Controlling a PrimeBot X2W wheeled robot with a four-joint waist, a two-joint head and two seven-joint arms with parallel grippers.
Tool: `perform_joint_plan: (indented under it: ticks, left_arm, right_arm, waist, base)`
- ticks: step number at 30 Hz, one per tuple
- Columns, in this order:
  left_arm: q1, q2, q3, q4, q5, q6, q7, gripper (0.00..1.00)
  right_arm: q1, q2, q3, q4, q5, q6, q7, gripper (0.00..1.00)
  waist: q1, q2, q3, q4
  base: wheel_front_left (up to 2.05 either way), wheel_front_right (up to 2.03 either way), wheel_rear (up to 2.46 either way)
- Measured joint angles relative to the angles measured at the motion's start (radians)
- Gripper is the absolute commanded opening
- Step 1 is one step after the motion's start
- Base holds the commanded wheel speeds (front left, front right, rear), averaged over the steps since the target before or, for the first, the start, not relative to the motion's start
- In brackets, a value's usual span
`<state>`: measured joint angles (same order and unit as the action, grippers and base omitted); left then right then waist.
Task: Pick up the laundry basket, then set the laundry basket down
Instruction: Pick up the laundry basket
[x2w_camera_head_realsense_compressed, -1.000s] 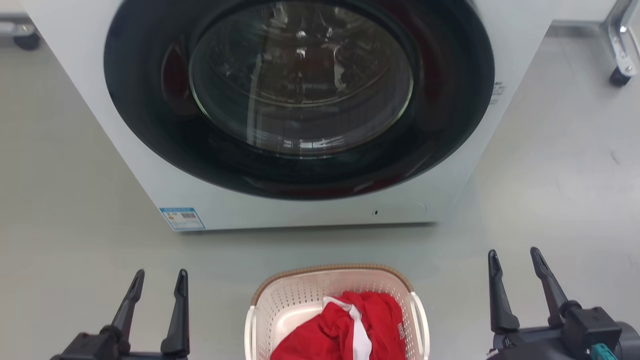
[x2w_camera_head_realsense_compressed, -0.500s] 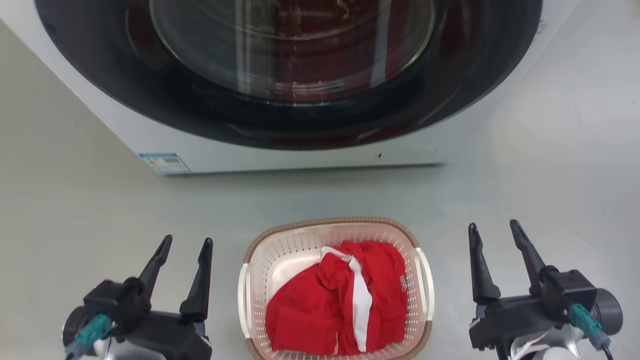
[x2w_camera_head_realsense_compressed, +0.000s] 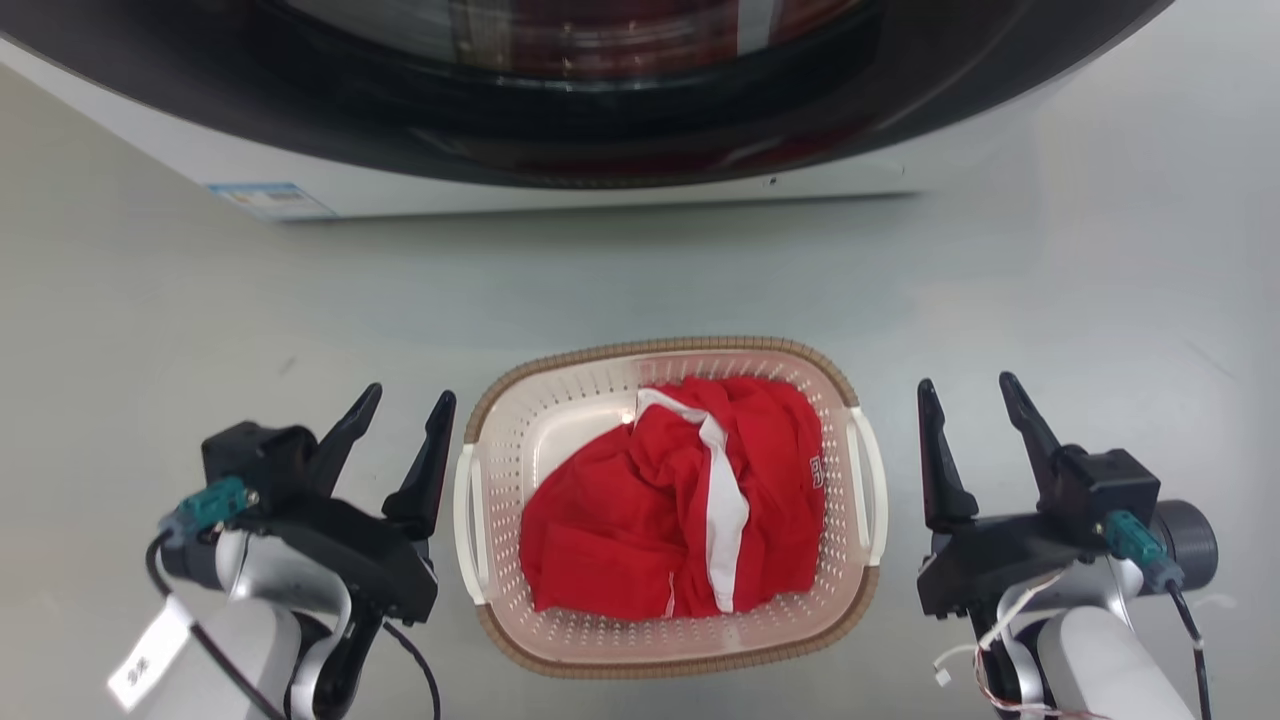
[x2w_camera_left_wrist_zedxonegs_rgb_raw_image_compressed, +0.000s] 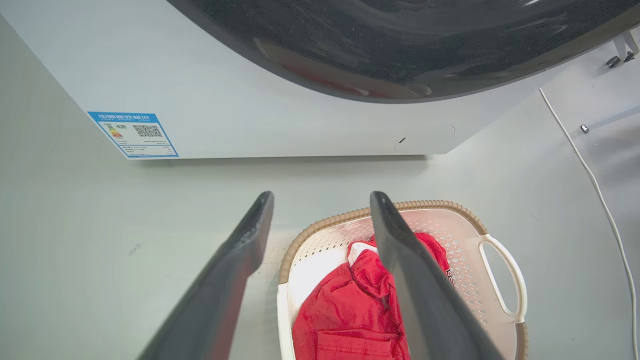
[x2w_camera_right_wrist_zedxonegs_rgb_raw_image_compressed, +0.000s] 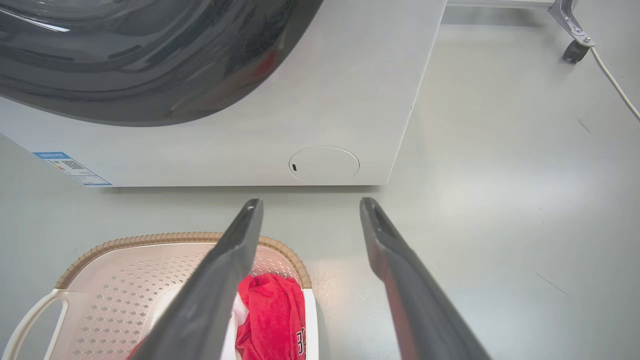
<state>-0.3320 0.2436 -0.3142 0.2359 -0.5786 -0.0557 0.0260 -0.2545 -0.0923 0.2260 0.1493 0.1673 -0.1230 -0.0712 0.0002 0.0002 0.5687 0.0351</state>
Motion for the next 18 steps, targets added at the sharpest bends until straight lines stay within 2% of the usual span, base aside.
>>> perform_joint_plan:
  ticks: [10,18]
  left_arm:
    - [-0.156,-0.022,-0.023,0.148,-0.037,-0.042,0.045,1.00]
    - [-0.216,-0.035,-0.051,0.277,-0.054,-0.060,0.061,1.00]
  right_arm:
    - [-0.124,0.009,0.003,0.091,0.001,0.000,0.001,1.00]
    - [-0.191,0.012,0.006,0.184,0.014,0.004,0.001,1.00]
  waist:
    - [0.0000,0.0000,0.150,-0.004]
    - [-0.0001,0.0000,0.246,-0.001]
  base:
    - [0.00,0.00,0.00]
    - [0.00,0.00,0.00]
